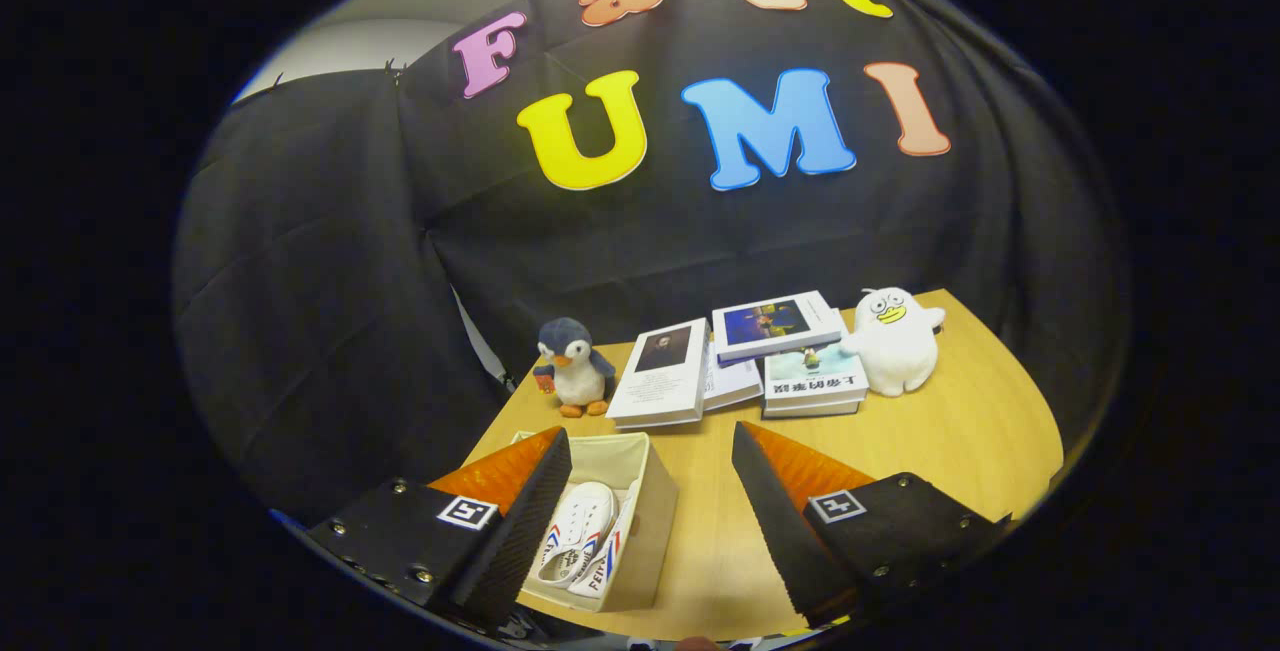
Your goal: Open the storage box then place both shoes into the box .Put the left shoe in first, then the right shoe, with the right side of both shoes facing outward in a uniform manner.
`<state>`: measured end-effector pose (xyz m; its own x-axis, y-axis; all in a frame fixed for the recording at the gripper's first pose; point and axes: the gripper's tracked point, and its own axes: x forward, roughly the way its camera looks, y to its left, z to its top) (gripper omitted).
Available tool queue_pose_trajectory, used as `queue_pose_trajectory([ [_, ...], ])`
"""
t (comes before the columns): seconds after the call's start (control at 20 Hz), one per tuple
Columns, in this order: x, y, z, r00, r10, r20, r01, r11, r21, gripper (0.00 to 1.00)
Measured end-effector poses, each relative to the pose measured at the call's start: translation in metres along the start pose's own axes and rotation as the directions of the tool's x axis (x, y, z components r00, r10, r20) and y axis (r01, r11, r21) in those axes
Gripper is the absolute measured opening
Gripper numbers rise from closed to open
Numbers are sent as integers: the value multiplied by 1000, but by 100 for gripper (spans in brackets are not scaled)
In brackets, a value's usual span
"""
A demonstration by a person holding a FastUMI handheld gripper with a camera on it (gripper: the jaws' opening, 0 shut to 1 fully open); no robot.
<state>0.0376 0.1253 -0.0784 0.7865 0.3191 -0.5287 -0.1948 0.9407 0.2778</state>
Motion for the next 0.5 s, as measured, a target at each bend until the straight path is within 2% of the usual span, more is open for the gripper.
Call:
queue_pose_trajectory([
  [0.25, -40, -42, 28, 994, -65, 90, 72, 994, -78, 98],
  [0.5, -70, -83, 46, 973, -131, 189, 159, 977, -139, 97],
])
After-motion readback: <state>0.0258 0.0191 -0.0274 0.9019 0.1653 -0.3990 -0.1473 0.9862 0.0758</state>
